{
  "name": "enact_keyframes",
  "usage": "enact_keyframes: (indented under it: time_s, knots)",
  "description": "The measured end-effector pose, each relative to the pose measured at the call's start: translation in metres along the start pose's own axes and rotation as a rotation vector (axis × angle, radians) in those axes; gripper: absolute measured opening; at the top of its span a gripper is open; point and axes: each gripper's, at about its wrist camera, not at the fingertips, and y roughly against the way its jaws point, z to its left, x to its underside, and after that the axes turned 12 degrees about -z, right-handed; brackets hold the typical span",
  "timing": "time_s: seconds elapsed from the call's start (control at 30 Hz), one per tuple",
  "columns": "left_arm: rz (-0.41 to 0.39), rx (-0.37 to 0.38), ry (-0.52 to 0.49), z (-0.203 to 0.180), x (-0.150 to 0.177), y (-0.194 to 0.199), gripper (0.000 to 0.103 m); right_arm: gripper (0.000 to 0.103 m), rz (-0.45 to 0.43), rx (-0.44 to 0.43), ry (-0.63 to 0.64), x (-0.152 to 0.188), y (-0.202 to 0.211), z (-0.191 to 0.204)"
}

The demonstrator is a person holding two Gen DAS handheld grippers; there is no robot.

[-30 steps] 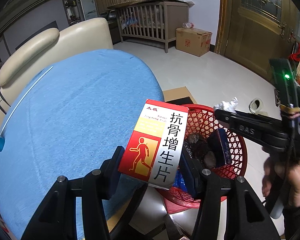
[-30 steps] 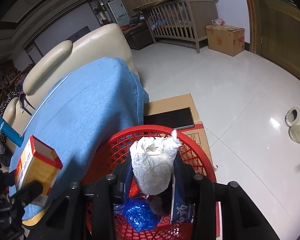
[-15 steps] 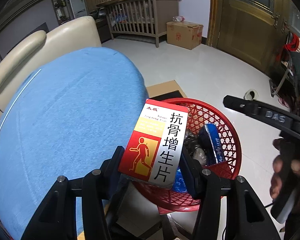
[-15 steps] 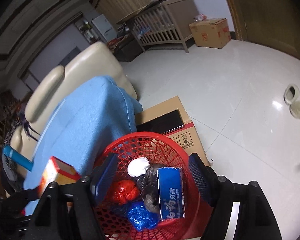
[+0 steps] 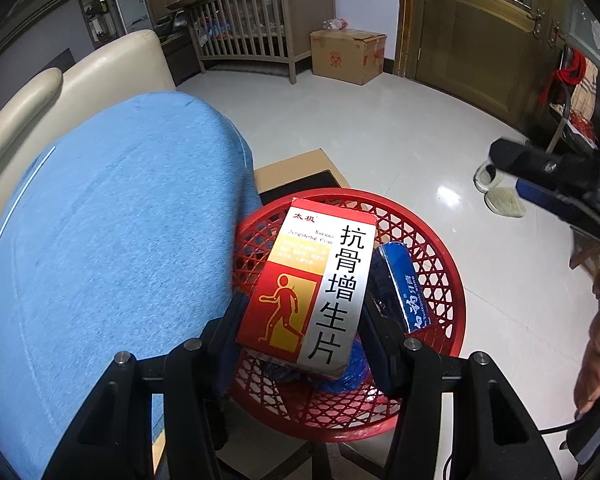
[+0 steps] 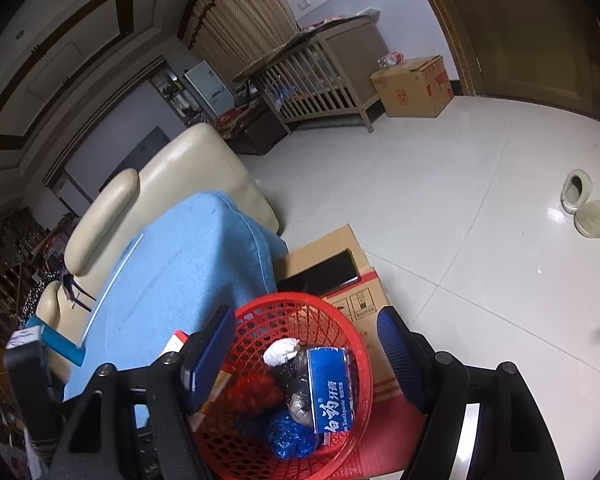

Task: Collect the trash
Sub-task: 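Open the right tool over the basket while the left tool lowers the medicine box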

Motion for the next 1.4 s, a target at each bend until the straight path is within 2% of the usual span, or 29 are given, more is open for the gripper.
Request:
enact_keyframes:
  time_s: [0.3,1.07,1.17,1.2,1.23,1.4]
  knots:
    - [0.024,0.003,-0.018,-0.008,0.001,-0.014,0.056,0.076,-0.043,-0.016,-0.014,-0.013,0.012,0.001]
    - [0.051,-0.008,-0.039,-0.013,0.006,-0.034,0.056,0.076,-0.065,-0.051,-0.007,-0.020,0.020,0.010]
    - [0.065,0.017,-0.040,-0.014,0.006,-0.040,0.063,0.076,-0.066,-0.055,-0.004,-0.020,0.021,0.012]
    - [0.072,0.008,-0.038,-0.013,0.006,-0.042,0.074,0.076,-0.065,-0.056,-0.003,-0.020,0.021,0.012]
    - [0.078,-0.009,-0.042,-0.012,0.006,-0.044,0.079,0.076,-0.064,-0.057,-0.002,-0.020,0.021,0.013]
    - [0.066,-0.006,0.004,-0.001,0.006,-0.037,0.081,0.076,-0.064,-0.062,0.016,-0.018,0.023,0.019]
